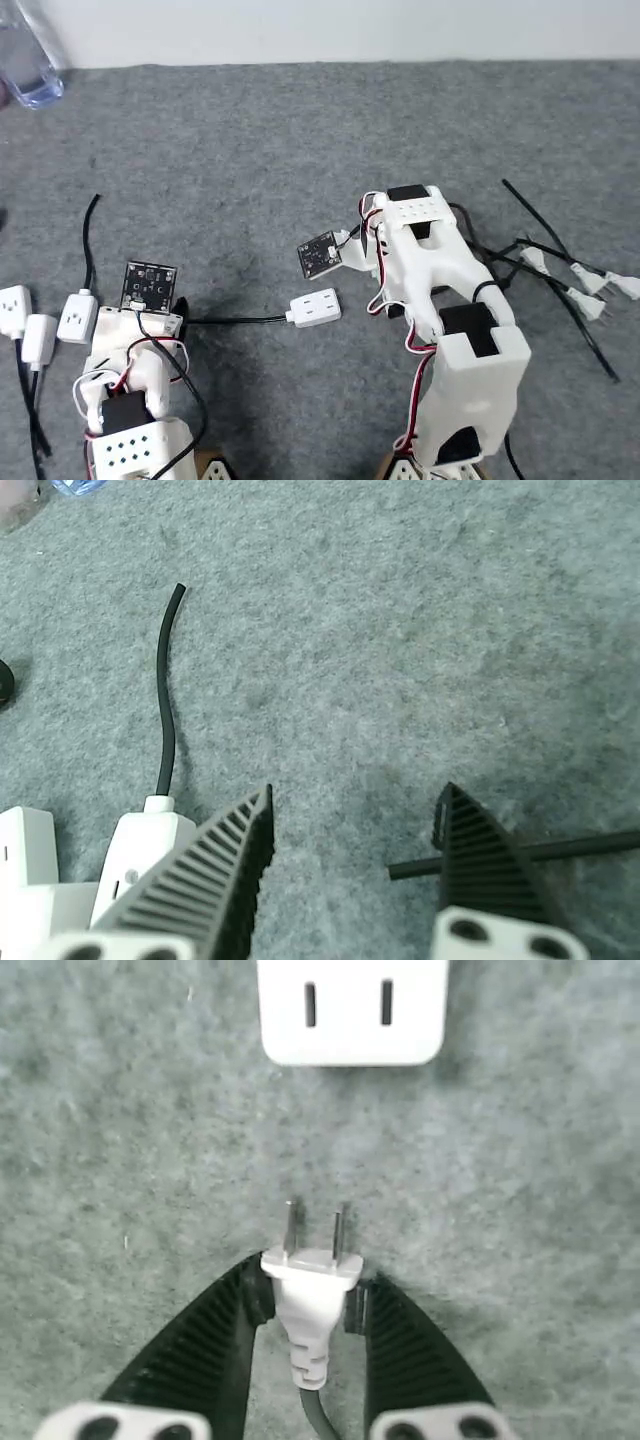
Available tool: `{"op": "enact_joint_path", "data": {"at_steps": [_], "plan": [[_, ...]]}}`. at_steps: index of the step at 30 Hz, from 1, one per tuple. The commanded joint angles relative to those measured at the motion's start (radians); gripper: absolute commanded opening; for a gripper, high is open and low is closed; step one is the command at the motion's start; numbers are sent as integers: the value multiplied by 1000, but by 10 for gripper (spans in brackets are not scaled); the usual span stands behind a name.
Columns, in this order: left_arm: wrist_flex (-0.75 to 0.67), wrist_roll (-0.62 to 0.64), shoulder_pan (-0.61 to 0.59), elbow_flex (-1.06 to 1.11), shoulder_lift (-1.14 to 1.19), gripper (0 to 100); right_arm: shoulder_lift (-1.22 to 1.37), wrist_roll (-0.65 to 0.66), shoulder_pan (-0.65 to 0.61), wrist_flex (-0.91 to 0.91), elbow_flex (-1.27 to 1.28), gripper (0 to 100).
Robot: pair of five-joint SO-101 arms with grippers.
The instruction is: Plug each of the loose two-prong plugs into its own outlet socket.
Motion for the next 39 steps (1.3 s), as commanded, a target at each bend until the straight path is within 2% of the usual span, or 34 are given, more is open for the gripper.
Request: {"op": "enact_joint_path", "data": {"at_steps": [1, 3, 7, 11, 16, 18, 20, 24, 26, 28, 30, 33, 39], "plan": [[2, -8, -3, -5, -12, 247, -8, -15, -7, -2, 3, 8], [2, -8, -2, -5, -12, 247, -62, -43, -13, 7, 8, 8], [-5, -6, 6, -5, -12, 247, -246, -181, -39, -8, 44, 8], [-5, -3, 58, -5, -12, 247, -430, -296, -88, -7, 146, 8], [-3, -2, 81, -42, -12, 247, -619, -529, -124, -4, 216, 8], [9, 3, 72, -101, -12, 246, -673, -577, -131, 45, 215, 8], [46, 68, 74, -173, -12, 246, -722, -598, -162, 97, 215, 8], [80, 333, 81, -305, -12, 242, -780, -703, -236, 128, 215, 8], [83, 436, 83, -352, -12, 196, -796, -721, -272, 131, 218, 8], [86, 512, 83, -386, -12, 103, -799, -761, -297, 128, 218, 8], [86, 546, 81, -407, -12, 19, -803, -798, -312, 124, 216, 8], [87, 552, 107, -410, -12, 17, -808, -848, -318, 124, 210, 8], [86, 545, 351, -285, -12, 15, -809, -896, -314, 174, 155, 8]]}}
